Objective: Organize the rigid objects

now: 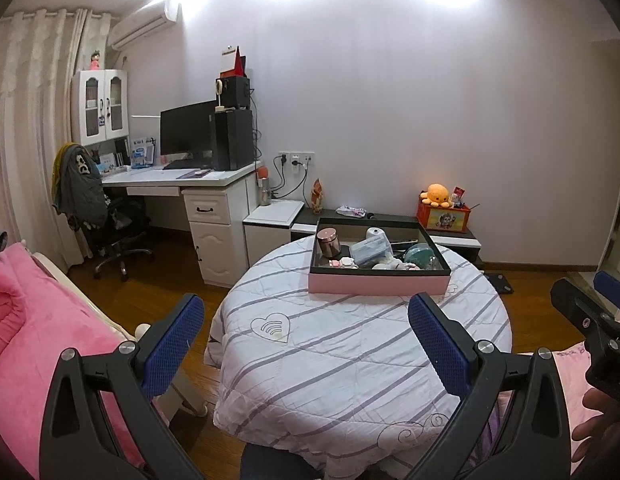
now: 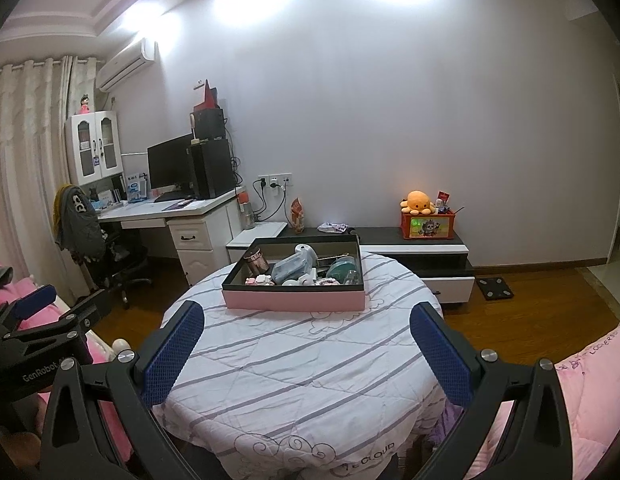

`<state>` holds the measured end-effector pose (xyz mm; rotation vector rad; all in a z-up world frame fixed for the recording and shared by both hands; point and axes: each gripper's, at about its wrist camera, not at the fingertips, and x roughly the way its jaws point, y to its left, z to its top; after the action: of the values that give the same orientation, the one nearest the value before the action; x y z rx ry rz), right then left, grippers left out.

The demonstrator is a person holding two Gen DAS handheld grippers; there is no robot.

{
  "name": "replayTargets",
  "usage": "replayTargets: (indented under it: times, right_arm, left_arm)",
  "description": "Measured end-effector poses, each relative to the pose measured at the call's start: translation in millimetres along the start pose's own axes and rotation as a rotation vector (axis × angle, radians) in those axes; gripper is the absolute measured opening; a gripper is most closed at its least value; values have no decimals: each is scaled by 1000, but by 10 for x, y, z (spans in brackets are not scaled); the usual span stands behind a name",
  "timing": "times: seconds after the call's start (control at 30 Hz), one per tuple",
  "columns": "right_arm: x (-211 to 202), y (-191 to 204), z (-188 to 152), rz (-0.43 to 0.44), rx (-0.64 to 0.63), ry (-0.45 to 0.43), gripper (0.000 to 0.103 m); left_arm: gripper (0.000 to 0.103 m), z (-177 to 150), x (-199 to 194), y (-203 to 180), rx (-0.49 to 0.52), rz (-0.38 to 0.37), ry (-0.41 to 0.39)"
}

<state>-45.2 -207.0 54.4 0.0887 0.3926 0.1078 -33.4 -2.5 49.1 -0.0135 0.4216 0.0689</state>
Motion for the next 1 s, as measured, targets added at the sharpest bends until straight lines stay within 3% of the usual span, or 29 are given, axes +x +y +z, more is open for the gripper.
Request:
replayTargets:
  times: [1.0]
  right_arm:
    - [-36, 47, -1, 5, -10, -1, 103]
  left_arm:
    - [103, 30, -103, -40, 20, 4, 0]
